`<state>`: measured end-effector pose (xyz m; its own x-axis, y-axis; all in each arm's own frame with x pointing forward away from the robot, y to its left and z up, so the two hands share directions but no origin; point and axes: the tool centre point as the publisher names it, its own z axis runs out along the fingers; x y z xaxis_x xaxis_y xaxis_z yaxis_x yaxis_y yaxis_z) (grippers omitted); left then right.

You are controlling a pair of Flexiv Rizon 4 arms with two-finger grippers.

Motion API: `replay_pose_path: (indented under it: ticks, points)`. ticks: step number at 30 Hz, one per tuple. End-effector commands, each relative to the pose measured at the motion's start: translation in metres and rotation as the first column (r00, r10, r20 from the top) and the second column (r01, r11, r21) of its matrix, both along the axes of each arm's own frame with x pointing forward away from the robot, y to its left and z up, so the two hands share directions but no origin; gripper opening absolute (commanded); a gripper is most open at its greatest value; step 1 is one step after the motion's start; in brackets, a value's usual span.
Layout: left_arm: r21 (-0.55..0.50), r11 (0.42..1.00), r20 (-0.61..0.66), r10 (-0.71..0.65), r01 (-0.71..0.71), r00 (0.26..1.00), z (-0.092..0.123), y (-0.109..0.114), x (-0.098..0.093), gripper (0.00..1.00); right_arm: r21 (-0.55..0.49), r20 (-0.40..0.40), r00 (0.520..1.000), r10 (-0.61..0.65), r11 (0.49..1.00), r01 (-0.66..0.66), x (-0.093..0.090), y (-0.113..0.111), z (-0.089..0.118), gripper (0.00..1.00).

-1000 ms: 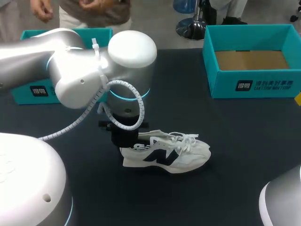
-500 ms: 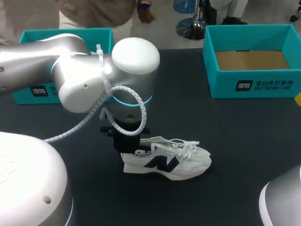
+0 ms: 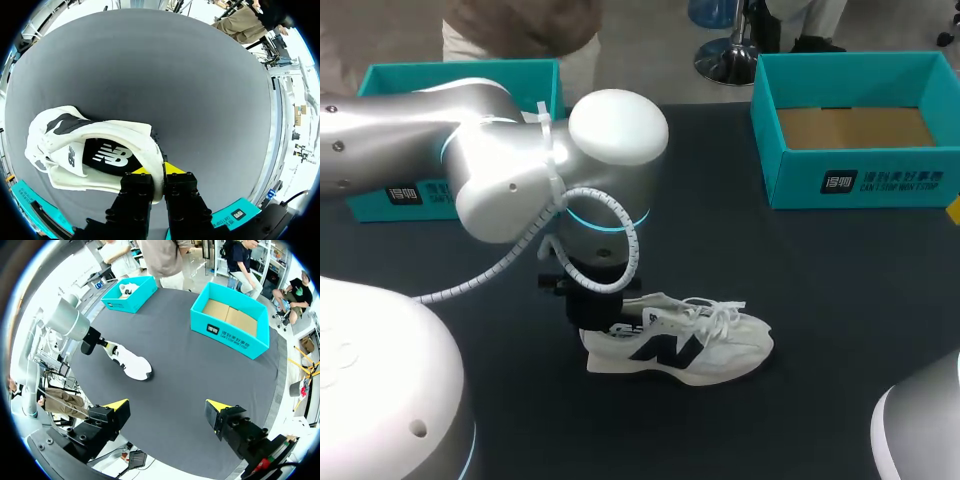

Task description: Take the shoe out of the shoebox, open the shoe tongue, remove and reinsert the insole, then place the shoe into the shoebox

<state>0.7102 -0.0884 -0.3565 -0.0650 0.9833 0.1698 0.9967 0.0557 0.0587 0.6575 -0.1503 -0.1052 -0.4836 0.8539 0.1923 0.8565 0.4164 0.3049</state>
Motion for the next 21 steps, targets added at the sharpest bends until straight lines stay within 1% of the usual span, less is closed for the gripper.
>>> replay_pose_path:
  ticks: [1,2,3,4,6,10,13,15,18,21]
  points:
    - [0.01,1.0,0.005,0.001,-0.001,1.0,-0.002,-0.004,0.0,0.7,-0.001,-0.006,1.0,0.001,1.0,-0.001,0.003,0.0,0.0,1.0]
    - [0.011,1.0,0.006,0.002,-0.002,1.0,-0.001,-0.004,0.001,0.87,-0.001,-0.006,1.0,0.001,1.0,-0.001,0.003,0.0,0.0,1.0]
    - [0.01,1.0,0.008,0.003,-0.003,1.0,0.001,-0.003,0.0,0.98,-0.001,-0.006,1.0,0.001,1.0,-0.001,0.003,0.0,0.0,1.0]
    - [0.009,1.0,0.009,0.004,-0.004,1.0,0.004,-0.003,0.0,1.0,-0.001,-0.006,1.0,0.001,1.0,-0.001,0.003,0.0,0.0,1.0]
    - [0.002,1.0,0.015,0.007,-0.007,1.0,0.011,-0.003,-0.001,1.0,-0.001,-0.006,1.0,0.001,1.0,-0.001,0.003,0.0,0.0,1.0]
    - [-0.056,0.998,0.009,0.022,-0.021,1.0,0.033,0.001,-0.002,1.0,-0.001,-0.006,1.0,0.001,1.0,-0.001,0.003,0.0,0.0,1.0]
    - [-0.13,0.989,-0.01,0.066,-0.067,0.998,0.056,0.012,-0.001,1.0,-0.001,-0.006,1.0,0.001,1.0,-0.001,0.003,0.0,0.0,1.0]
    - [-0.18,0.977,-0.043,0.105,-0.111,0.994,0.067,0.022,-0.001,1.0,-0.001,-0.006,1.0,0.001,1.0,-0.001,0.003,0.0,0.0,1.0]
    - [-0.237,0.948,-0.088,0.195,-0.211,0.977,0.074,0.04,-0.004,1.0,-0.001,-0.006,1.0,0.001,1.0,-0.001,0.003,0.0,0.0,1.0]
    - [-0.284,0.906,-0.179,0.272,-0.315,0.945,0.072,0.058,-0.008,1.0,-0.001,-0.006,1.0,0.001,1.0,-0.001,0.003,0.0,0.0,1.0]
